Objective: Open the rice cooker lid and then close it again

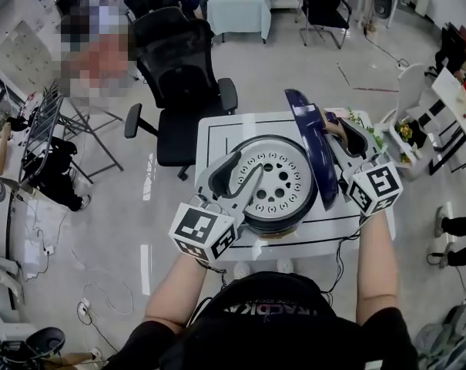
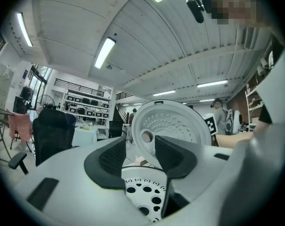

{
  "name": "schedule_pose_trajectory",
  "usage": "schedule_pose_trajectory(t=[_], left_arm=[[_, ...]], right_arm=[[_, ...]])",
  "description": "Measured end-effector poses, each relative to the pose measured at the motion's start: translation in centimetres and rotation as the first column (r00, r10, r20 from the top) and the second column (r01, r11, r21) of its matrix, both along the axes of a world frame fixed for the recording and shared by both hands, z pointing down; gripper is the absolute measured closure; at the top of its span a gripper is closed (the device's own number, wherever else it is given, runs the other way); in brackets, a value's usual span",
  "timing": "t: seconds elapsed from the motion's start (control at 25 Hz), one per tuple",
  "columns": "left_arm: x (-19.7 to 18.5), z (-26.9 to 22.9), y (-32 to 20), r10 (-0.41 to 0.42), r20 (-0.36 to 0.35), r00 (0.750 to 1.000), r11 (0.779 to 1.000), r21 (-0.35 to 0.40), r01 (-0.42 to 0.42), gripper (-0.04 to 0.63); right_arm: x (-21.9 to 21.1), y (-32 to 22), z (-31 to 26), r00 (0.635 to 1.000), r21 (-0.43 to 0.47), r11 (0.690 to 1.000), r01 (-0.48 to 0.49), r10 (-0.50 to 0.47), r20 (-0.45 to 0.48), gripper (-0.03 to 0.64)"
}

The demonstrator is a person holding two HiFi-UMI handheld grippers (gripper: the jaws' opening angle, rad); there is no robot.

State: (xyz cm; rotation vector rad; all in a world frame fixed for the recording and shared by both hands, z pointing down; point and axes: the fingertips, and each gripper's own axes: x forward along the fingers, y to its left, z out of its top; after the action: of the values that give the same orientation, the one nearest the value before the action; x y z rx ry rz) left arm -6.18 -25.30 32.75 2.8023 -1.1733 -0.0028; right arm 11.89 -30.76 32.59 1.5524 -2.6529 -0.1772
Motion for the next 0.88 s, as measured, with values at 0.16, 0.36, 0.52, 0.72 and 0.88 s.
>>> schedule_pose_trajectory(t=[0.16, 0.36, 0.52, 0.72, 0.88], left_arm=[[-1.3, 1.1, 0.3, 0.011, -0.002, 1.0, 1.0, 0.0, -0.011, 0.411], [1.2, 0.7, 0.2, 0.018, 0.002, 1.0, 1.0, -0.002, -0.018, 0.408], [3.7, 0.3, -0.1, 0.015, 0.005, 1.0, 1.0, -0.002, -0.015, 0.407], [4.3, 0.3, 0.1, 0.008, 0.005, 1.0, 1.0, -0.004, -0.008, 0.407], [4.9, 0.2, 0.2, -0.006, 0.003, 1.0, 1.0, -0.005, 0.006, 0.407]], right_arm=[[-0.5, 0.2, 1.0, 0.999, -0.01, 1.0, -0.024, 0.025, 0.044, 0.477], [2.2, -0.1, 1.0, 0.996, -0.03, 0.999, -0.032, 0.034, 0.085, 0.488], [4.6, -0.5, 1.1, 0.995, -0.046, 0.999, -0.025, 0.029, 0.099, 0.492], [5.4, -0.6, 1.5, 0.99, -0.068, 0.997, -0.02, 0.03, 0.135, 0.495], [6.0, -0.6, 1.7, 0.988, -0.081, 0.997, -0.01, 0.023, 0.152, 0.497]])
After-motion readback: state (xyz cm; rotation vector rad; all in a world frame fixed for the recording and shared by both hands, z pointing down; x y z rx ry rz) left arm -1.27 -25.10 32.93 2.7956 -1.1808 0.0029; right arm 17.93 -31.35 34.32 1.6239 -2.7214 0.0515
